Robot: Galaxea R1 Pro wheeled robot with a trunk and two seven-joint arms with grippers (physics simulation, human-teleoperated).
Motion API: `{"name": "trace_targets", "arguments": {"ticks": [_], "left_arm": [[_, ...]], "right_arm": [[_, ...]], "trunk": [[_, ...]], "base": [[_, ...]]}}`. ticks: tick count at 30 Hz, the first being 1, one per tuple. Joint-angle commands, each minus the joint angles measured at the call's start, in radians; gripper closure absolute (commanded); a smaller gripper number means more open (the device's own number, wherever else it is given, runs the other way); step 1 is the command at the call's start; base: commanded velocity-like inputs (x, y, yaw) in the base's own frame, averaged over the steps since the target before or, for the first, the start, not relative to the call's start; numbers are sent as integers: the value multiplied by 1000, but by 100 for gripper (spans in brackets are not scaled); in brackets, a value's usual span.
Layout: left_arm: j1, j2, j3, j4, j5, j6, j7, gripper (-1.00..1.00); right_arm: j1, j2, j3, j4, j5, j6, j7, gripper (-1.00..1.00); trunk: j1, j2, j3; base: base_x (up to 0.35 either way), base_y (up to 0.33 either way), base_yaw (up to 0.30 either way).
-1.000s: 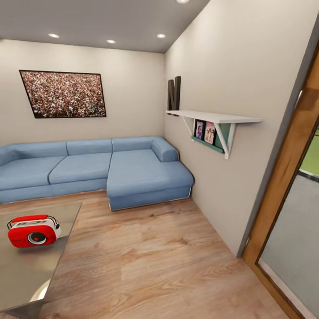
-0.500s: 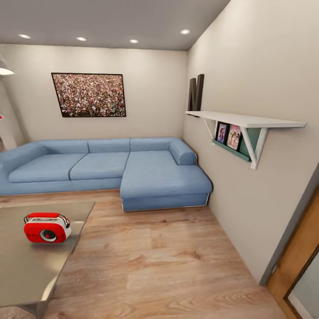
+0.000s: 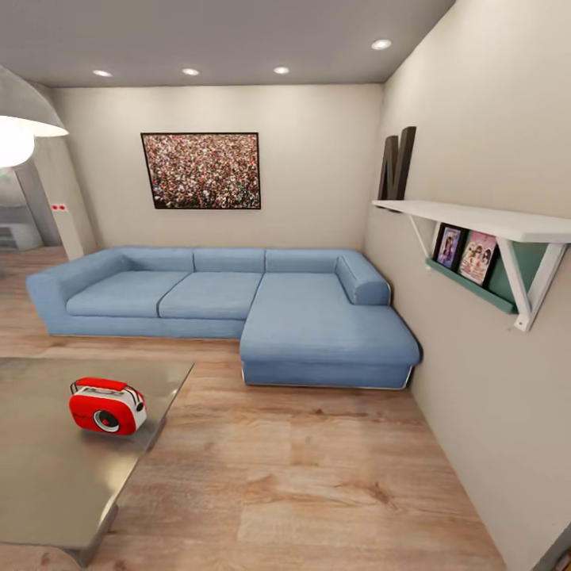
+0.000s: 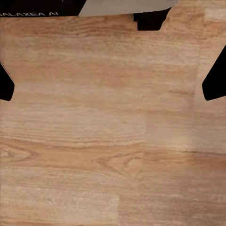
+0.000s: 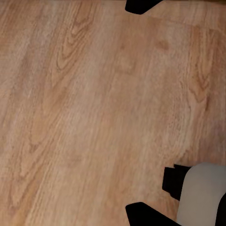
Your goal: Turn on the radio receiver that's on the table in the living room.
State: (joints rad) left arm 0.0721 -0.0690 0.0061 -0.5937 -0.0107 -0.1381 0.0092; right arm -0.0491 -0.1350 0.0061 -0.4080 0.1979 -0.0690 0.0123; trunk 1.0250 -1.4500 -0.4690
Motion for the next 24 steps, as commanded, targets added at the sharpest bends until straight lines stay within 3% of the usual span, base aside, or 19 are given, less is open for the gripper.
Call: {"name": "trace_targets", "arguments": {"ticks": [1, 6, 24], "left_arm": [[0, 0, 0, 0, 0, 0, 0, -100], [0, 0, 0, 0, 0, 0, 0, -100], [0, 0, 0, 0, 0, 0, 0, -100]], "right_arm": [[0, 0, 0, 0, 0, 0, 0, -100], [0, 0, 0, 0, 0, 0, 0, -100], [0, 0, 0, 0, 0, 0, 0, -100]], "trunk": [[0, 0, 0], [0, 0, 0], [0, 0, 0]], "base": [[299, -154, 298], [299, -154, 217], [299, -154, 6]]}}
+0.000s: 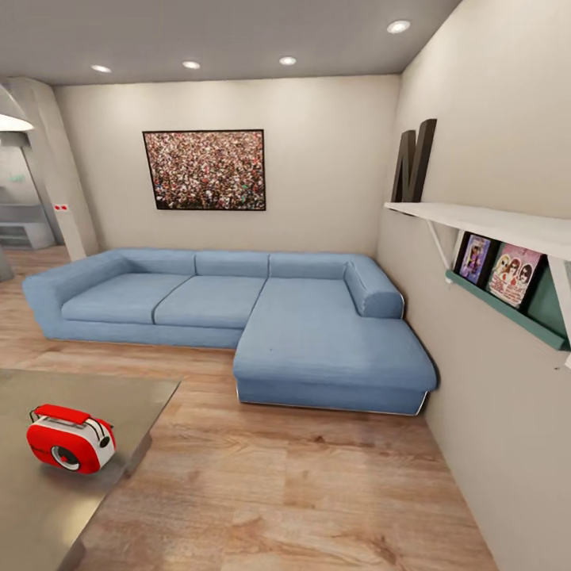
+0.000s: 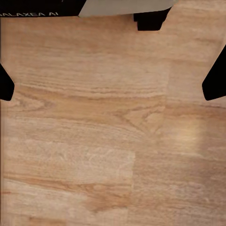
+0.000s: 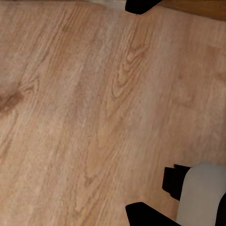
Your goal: Turn on the radio receiver that's on the table in the living room.
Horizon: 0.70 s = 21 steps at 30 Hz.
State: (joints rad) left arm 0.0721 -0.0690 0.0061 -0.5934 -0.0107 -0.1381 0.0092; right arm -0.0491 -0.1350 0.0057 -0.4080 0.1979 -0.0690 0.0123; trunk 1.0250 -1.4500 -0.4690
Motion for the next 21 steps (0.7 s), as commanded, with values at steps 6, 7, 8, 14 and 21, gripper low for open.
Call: {"name": "trace_targets", "arguments": {"ticks": [6, 7, 8, 14, 21], "left_arm": [[0, 0, 0, 0, 0, 0, 0, -100], [0, 0, 0, 0, 0, 0, 0, -100], [0, 0, 0, 0, 0, 0, 0, -100], [0, 0, 0, 0, 0, 0, 0, -100], [0, 0, 0, 0, 0, 0, 0, -100]], "right_arm": [[0, 0, 0, 0, 0, 0, 0, -100], [0, 0, 0, 0, 0, 0, 0, -100], [0, 0, 0, 0, 0, 0, 0, -100], [0, 0, 0, 0, 0, 0, 0, -100], [0, 0, 0, 0, 0, 0, 0, -100]], "trunk": [[0, 0, 0], [0, 0, 0], [0, 0, 0], [0, 0, 0], [0, 0, 0]], "base": [[299, -154, 0], [299, -154, 0], [299, -154, 0], [299, -154, 0], [301, -145, 0]]}}
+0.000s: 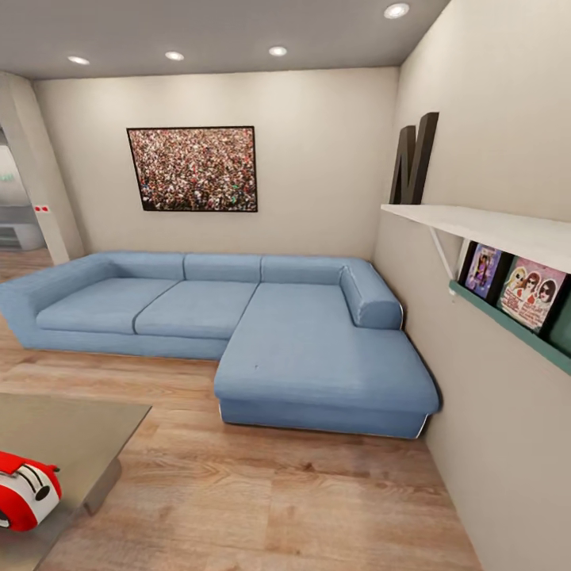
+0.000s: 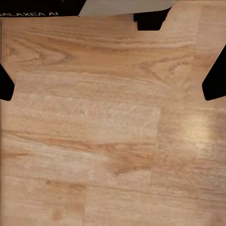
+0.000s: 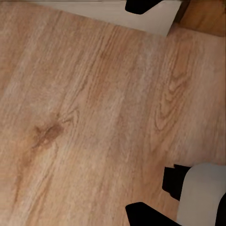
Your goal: Turn on the radio receiver that's on the table in the living room.
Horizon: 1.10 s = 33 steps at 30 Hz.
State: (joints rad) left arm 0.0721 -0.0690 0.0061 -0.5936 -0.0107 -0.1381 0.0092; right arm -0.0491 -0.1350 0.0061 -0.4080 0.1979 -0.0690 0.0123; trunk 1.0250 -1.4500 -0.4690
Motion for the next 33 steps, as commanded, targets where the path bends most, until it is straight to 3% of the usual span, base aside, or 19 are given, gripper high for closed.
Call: {"name": "trace_targets", "arguments": {"ticks": [1, 17, 22, 33], "left_arm": [[0, 0, 0, 0, 0, 0, 0, -100], [0, 0, 0, 0, 0, 0, 0, -100], [0, 0, 0, 0, 0, 0, 0, -100], [0, 0, 0, 0, 0, 0, 0, -100]], "right_arm": [[0, 0, 0, 0, 0, 0, 0, -100], [0, 0, 0, 0, 0, 0, 0, -100], [0, 0, 0, 0, 0, 0, 0, -100], [0, 0, 0, 1, 0, 0, 0, -100]], "trunk": [[0, 0, 0], [0, 0, 0], [0, 0, 0], [0, 0, 0]], "base": [[303, -140, 0], [303, -140, 33], [278, -128, 218], [29, -13, 289]]}}
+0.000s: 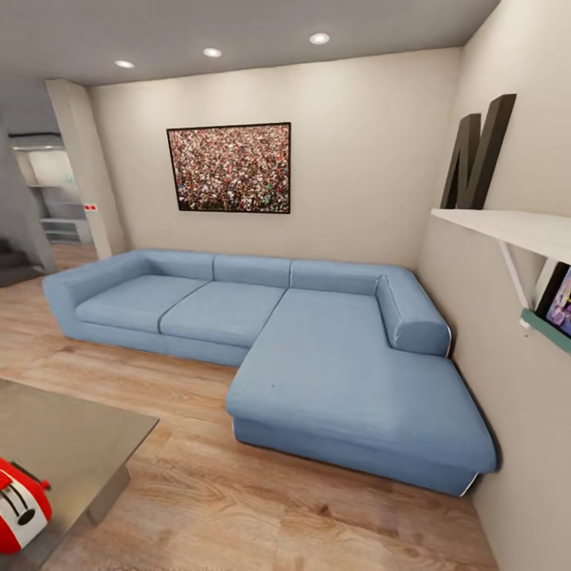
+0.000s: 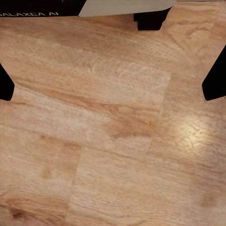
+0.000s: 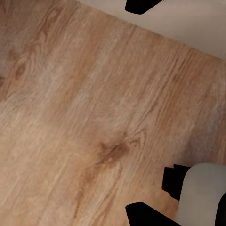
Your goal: Turn on the radio receiver that's on the table in the living room.
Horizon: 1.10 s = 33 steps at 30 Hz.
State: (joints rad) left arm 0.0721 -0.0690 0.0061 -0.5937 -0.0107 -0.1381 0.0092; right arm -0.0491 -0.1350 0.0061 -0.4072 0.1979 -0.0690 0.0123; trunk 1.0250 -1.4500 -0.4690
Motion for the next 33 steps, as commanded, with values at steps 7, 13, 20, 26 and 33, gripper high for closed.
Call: {"name": "trace_targets", "arguments": {"ticks": [7, 13, 20, 26, 33], "left_arm": [[0, 0, 0, 0, 0, 0, 0, -100], [0, -1, 0, 0, 1, 0, 0, -100], [0, -1, 0, 0, 0, 0, 0, -100], [0, -1, 0, 0, 1, 0, 0, -100], [0, 0, 0, 0, 1, 0, 0, -100]], "right_arm": [[0, 0, 0, -1, 0, 0, 0, -100], [0, 0, 0, 0, 0, 0, 0, -100], [0, 0, 0, 0, 0, 0, 0, -100], [0, 0, 0, 1, 0, 0, 0, -100], [0, 0, 0, 1, 0, 0, 0, -100]], "trunk": [[0, 0, 0], [0, 0, 0], [0, 0, 0], [0, 0, 0], [0, 0, 0]], "base": [[0, 0, 296], [0, 0, 296], [0, 0, 296], [0, 0, 296], [0, 0, 296]]}}
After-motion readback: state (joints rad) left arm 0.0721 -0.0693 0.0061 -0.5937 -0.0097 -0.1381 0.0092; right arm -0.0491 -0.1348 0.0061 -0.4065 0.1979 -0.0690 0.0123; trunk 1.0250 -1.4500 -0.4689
